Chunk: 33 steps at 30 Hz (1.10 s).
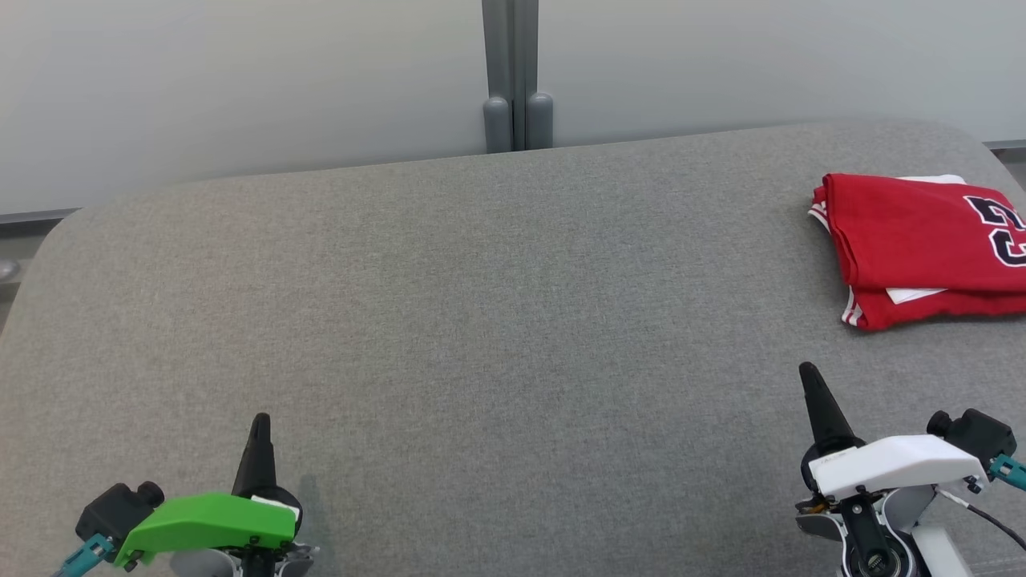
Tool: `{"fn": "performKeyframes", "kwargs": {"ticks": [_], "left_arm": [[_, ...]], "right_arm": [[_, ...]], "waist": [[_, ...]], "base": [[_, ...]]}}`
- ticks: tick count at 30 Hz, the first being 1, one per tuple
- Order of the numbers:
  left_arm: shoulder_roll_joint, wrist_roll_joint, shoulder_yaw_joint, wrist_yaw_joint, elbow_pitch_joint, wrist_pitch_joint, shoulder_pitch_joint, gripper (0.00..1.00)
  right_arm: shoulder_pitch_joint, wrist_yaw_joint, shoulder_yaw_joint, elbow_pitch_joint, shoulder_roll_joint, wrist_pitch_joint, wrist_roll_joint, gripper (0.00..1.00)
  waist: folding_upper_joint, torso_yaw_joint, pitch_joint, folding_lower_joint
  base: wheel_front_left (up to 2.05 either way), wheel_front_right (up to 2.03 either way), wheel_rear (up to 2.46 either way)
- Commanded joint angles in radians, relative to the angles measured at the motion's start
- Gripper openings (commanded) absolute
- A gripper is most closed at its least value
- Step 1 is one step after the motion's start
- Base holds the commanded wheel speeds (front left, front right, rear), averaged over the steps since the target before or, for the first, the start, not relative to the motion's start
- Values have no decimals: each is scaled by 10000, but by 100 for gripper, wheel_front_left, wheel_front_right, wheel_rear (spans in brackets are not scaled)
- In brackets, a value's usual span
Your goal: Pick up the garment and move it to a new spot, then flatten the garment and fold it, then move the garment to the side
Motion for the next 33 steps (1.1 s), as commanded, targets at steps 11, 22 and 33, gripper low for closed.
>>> {"fn": "performKeyframes", "kwargs": {"ticks": [11, 22, 33], "left_arm": [[64, -1216, 346, -326, -141, 354, -382, 0], [60, -2131, 605, -533, -146, 627, -474, 0], [48, -2996, 862, -742, -144, 899, -538, 0]], "right_arm": [[-286, -6, -220, -109, -43, 290, 1355, 0], [-318, -8, -385, -102, -40, 523, 2384, 0], [-341, -7, -535, -92, -29, 745, 3337, 0]], "waist": [[0, 20, -10, 0], [0, 39, -21, 0], [0, 58, -31, 0]], "base": [[0, 0, 0], [0, 0, 0], [0, 0, 0]]}}
